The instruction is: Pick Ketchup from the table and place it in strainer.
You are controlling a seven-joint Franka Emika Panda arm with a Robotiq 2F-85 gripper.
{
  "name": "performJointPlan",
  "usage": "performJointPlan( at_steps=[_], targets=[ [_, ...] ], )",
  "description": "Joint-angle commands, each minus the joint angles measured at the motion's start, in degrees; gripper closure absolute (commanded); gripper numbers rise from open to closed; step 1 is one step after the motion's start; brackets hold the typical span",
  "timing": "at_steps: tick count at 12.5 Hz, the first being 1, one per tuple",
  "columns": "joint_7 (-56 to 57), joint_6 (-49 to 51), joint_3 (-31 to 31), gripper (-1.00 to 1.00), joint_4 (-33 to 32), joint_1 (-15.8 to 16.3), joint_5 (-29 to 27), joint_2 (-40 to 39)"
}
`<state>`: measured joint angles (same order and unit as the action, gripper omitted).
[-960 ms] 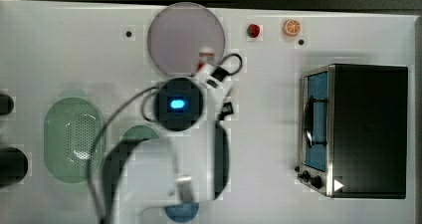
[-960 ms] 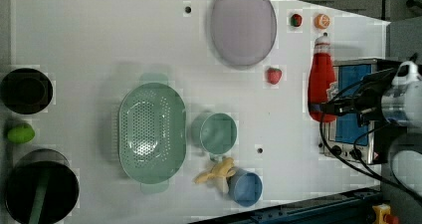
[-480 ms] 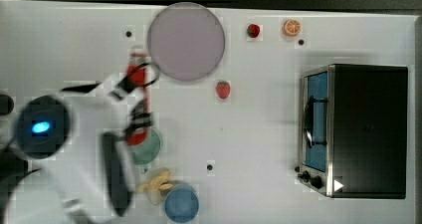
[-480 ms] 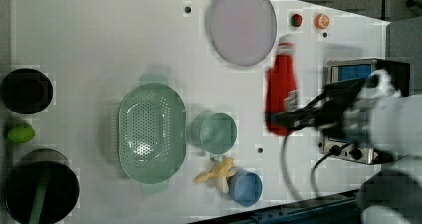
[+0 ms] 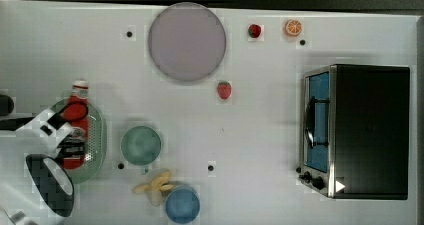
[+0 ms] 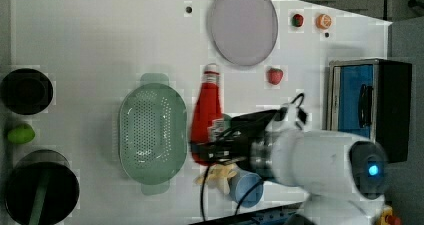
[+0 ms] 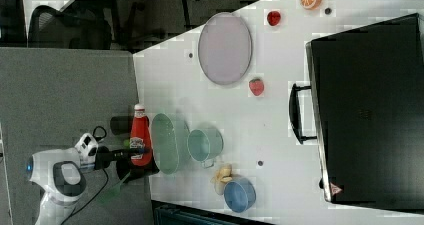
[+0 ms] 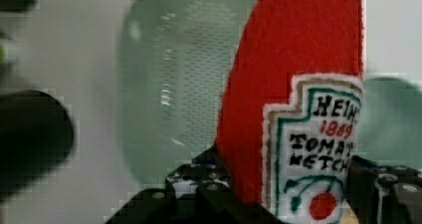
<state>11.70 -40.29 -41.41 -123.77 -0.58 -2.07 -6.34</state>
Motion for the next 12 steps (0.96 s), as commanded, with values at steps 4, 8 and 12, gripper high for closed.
performJointPlan(
  at_steps=[4,8,12],
  targets=[
    [-18.3,-11.8,-0.5,-0.25,0.1,3.5,5.2,-14.0],
    [-21.3,-20.9,1.0,-0.72,-0.5,4.4,9.5,-20.9],
    [-25.3,-18.4,1.1,-1.0,-0.3,2.3,9.4,-14.5]
  ],
)
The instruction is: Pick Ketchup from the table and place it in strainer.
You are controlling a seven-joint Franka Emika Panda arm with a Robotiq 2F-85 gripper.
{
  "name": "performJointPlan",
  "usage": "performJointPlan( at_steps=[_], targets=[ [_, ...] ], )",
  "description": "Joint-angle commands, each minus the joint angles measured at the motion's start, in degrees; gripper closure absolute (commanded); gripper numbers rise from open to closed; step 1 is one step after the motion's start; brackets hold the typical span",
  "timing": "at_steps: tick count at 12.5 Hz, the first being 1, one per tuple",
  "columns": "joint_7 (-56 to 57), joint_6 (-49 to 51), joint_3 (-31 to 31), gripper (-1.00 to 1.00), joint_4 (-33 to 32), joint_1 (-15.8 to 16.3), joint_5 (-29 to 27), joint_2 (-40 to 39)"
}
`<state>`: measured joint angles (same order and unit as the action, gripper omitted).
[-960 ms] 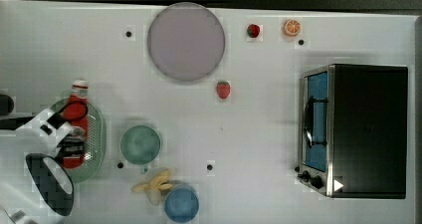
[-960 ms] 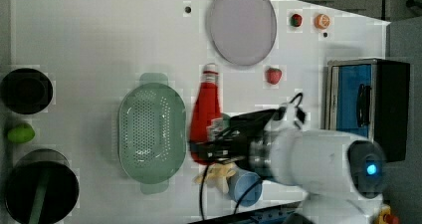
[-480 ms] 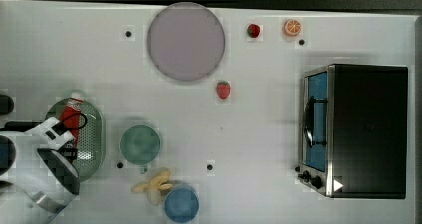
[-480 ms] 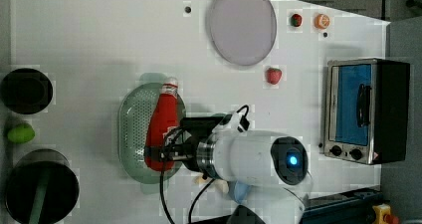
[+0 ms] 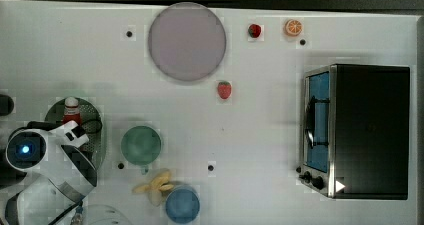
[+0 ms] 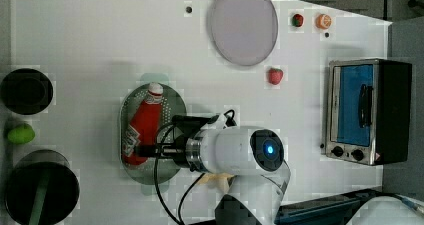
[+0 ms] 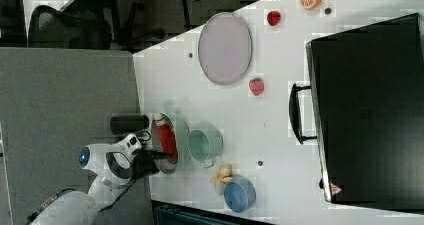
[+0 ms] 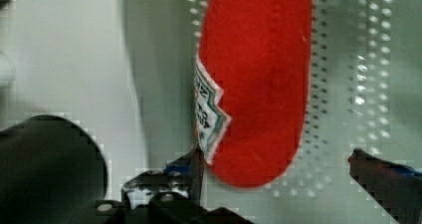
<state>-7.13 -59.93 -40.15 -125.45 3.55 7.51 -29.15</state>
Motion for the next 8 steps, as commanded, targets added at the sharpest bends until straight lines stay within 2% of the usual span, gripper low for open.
performJointPlan(
  at_steps=[1,3,6,8],
  targets=[
    [-7.0,3.6,-0.2,-1.0,1.5,-2.9,-0.7,11.9],
    [-7.0,10.7,-0.1,-1.0,2.0,-5.9,-4.5,19.6],
    [-3.8,26.7,1.7,-1.0,4.8,-11.0,-16.0,29.0],
    [2.1,37.7,5.4,-1.0,8.2,-13.5,-18.8,33.7]
  ],
)
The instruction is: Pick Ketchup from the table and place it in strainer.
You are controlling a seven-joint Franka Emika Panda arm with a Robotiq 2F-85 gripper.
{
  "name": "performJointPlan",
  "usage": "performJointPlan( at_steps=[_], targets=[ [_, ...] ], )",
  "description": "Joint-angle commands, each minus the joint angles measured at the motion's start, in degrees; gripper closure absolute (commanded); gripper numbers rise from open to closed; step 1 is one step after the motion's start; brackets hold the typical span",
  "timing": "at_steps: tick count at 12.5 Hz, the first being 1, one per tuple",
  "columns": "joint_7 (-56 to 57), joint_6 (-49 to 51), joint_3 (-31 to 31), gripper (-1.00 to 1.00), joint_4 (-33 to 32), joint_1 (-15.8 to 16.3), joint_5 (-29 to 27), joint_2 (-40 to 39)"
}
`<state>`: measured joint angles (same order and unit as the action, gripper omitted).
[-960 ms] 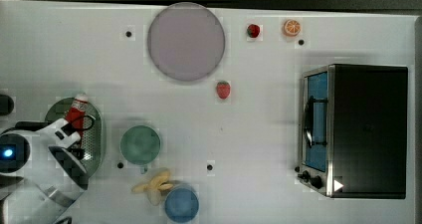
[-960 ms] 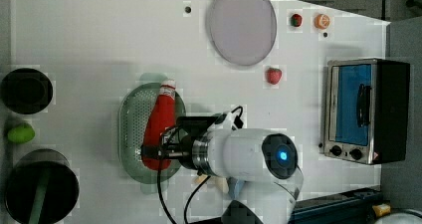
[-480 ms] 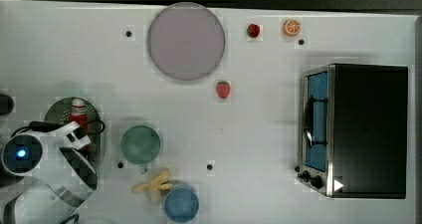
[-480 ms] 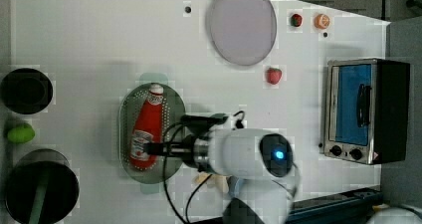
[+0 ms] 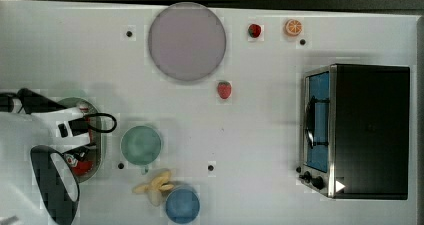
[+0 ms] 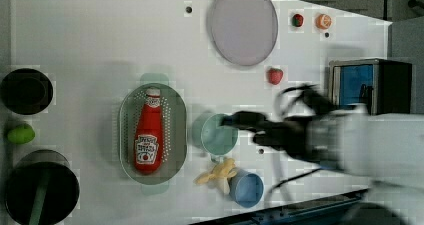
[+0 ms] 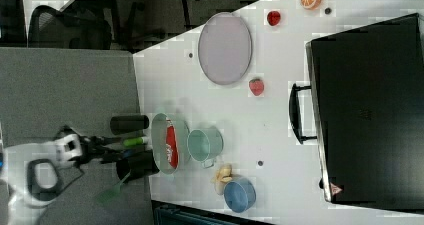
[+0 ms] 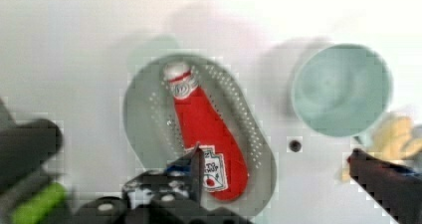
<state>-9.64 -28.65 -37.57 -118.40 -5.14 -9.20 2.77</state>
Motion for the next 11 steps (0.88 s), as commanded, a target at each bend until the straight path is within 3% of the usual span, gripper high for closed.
performJointPlan(
  at_steps=[1,7,11],
  targets=[
    [6.2,10.6,5.5,-1.0,2.9,-5.9,-2.0,3.4],
    [9.9,17.2,23.1,-1.0,7.3,-7.9,-0.5,8.3],
    [10.3,18.8,26.5,-1.0,9.2,-7.9,8.1,7.5]
  ],
)
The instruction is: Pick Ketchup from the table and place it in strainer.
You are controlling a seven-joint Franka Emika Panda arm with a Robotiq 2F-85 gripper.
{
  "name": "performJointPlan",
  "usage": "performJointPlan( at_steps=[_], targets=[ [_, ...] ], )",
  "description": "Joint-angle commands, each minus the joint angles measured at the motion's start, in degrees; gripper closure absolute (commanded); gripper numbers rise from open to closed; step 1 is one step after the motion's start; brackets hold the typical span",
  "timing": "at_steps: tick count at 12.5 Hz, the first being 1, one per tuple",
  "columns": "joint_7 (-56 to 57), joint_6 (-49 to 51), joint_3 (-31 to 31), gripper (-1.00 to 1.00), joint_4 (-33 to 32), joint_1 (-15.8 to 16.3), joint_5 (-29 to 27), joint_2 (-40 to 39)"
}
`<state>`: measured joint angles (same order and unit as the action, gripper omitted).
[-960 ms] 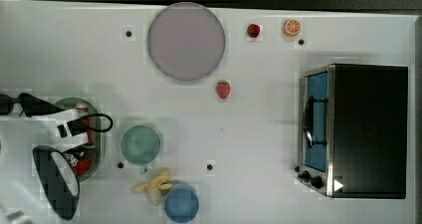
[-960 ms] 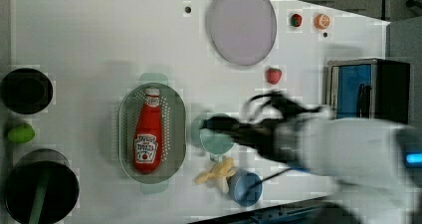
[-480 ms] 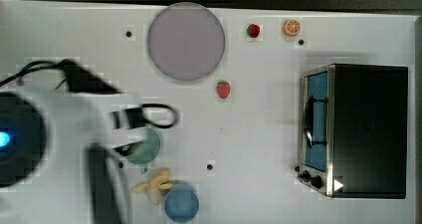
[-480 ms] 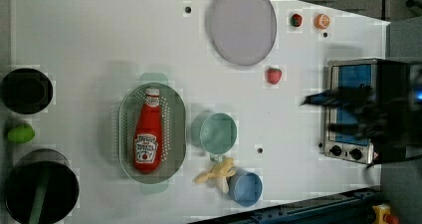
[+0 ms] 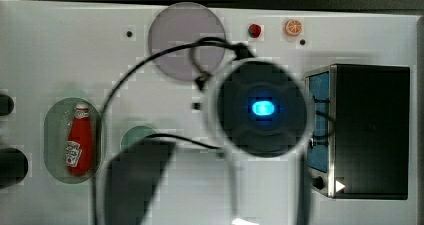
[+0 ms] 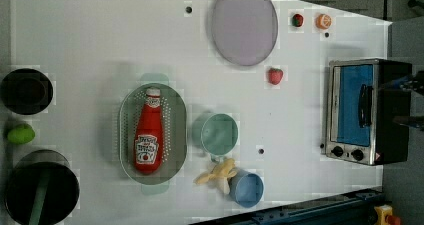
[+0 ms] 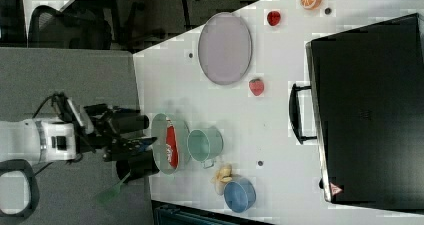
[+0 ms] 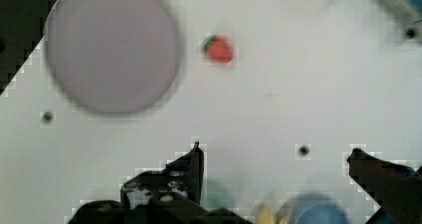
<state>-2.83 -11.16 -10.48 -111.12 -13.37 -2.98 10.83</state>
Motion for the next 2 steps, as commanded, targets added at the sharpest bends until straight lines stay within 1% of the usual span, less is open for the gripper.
performJointPlan(
  at_steps=[1,2],
  targets=[
    [3.5,1.4,-0.8,-1.0,2.8,0.3,2.4,-0.9],
    [3.4,1.9,-0.8,-1.0,3.3,0.3,1.7,-0.9]
  ],
)
